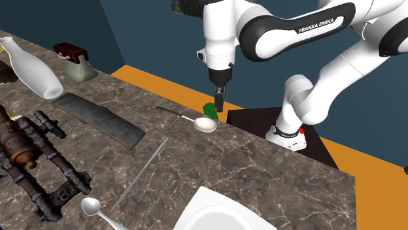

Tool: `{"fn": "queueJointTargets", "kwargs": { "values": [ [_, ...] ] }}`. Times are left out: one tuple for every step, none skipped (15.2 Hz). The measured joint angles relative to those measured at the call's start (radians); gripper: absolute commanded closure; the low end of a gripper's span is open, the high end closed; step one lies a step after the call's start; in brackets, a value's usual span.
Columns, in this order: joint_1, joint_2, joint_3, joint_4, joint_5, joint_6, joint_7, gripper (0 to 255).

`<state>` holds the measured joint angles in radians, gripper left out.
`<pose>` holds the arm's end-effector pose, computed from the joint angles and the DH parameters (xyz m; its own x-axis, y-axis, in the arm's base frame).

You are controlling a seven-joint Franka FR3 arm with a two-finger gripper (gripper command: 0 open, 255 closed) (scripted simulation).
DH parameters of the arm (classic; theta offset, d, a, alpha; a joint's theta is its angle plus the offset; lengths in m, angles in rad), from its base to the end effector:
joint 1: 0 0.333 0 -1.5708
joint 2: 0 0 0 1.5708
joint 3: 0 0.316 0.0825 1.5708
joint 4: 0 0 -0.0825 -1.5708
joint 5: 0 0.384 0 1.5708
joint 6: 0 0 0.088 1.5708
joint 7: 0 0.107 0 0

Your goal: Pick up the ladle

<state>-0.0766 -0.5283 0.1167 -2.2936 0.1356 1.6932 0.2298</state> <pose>0.3848 0.0344 0.5398 0.9704 -0.2239 -0.0899 -0.2294 -0.9718 -0.0552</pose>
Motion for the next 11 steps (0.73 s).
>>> {"fn": "queueJointTargets", "kwargs": {
  "values": [
    [-0.004,0.030,0.012,0.020,0.008,0.020,0.036,0],
    [-0.009,0.065,0.023,0.045,0.015,0.041,0.071,0],
    [-0.015,0.088,0.030,0.060,0.019,0.060,0.102,0],
    [-0.020,0.119,0.038,0.082,0.023,0.080,0.134,0],
    [-0.028,0.153,0.044,0.103,0.024,0.103,0.163,0],
    [-0.034,0.188,0.051,0.129,0.024,0.122,0.194,0],
    [-0.038,0.214,0.057,0.147,0.025,0.142,0.226,0],
    [-0.044,0.246,0.062,0.167,0.024,0.165,0.256,0],
    [-0.048,0.285,0.070,0.198,0.022,0.183,0.291,0],
    [-0.053,0.319,0.073,0.235,0.018,0.192,0.323,0],
    [-0.055,0.333,0.075,0.249,0.017,0.197,0.341,0]
  ]
}}
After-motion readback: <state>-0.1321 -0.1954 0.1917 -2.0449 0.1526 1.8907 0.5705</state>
